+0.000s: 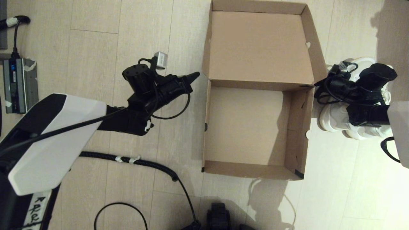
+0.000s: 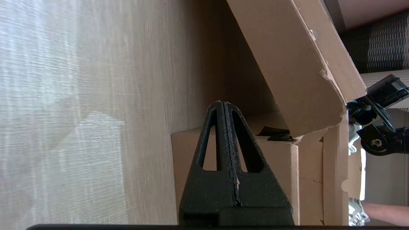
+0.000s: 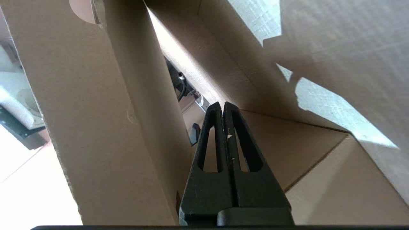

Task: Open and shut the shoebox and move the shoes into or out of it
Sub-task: Put the shoes into the shoe box

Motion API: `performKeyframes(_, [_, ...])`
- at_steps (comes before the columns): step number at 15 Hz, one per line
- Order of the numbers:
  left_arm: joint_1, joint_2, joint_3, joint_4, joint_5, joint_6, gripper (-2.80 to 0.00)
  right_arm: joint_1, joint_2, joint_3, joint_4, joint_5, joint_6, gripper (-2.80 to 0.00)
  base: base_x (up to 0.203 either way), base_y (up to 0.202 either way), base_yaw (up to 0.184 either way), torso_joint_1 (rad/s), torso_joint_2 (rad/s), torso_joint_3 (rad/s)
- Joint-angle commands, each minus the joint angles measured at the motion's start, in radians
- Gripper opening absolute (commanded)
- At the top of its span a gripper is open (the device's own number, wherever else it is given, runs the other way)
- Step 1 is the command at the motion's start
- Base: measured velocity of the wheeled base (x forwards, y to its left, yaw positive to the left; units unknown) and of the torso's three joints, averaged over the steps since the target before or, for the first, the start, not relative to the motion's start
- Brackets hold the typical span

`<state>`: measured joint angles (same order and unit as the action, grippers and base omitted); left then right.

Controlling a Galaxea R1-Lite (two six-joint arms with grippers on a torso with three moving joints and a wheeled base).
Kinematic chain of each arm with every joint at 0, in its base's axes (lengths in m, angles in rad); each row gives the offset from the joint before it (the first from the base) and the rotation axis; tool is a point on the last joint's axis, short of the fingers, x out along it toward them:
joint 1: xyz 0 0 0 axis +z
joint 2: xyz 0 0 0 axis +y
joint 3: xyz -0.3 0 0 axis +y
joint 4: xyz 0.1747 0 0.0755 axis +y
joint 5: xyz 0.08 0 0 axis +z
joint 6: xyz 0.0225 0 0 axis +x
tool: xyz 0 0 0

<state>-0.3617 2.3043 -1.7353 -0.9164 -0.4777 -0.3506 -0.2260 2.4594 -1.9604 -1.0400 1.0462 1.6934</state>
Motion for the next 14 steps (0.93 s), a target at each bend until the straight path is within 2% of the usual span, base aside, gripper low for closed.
performKeyframes(1, [0.000, 0.003, 0.000, -0.006, -0.002, -0.004, -2.80, 0.007, -0.004, 0.000, -0.008, 0.006, 0.011, -2.80, 0.000, 0.000, 0.000, 0.000, 0.00, 0.000])
performKeyframes(5, [0.000, 0.003, 0.002, -0.006, -0.002, -0.002, -2.80, 0.008, -0.038, 0.000, -0.018, 0.006, 0.034, -2.80, 0.000, 0.000, 0.000, 0.000, 0.00, 0.000])
performKeyframes(8, [0.000, 0.001, -0.001, -0.006, -0.002, -0.002, -2.80, 0.008, -0.072, 0.000, -0.058, 0.006, 0.098, -2.80, 0.000, 0.000, 0.000, 0.000, 0.00, 0.000])
performKeyframes(14, [-0.001, 0.023, -0.030, -0.001, -0.003, -0.004, -2.80, 0.016, -0.082, 0.000, -0.095, 0.008, 0.161, -2.80, 0.000, 0.000, 0.000, 0.000, 0.00, 0.000])
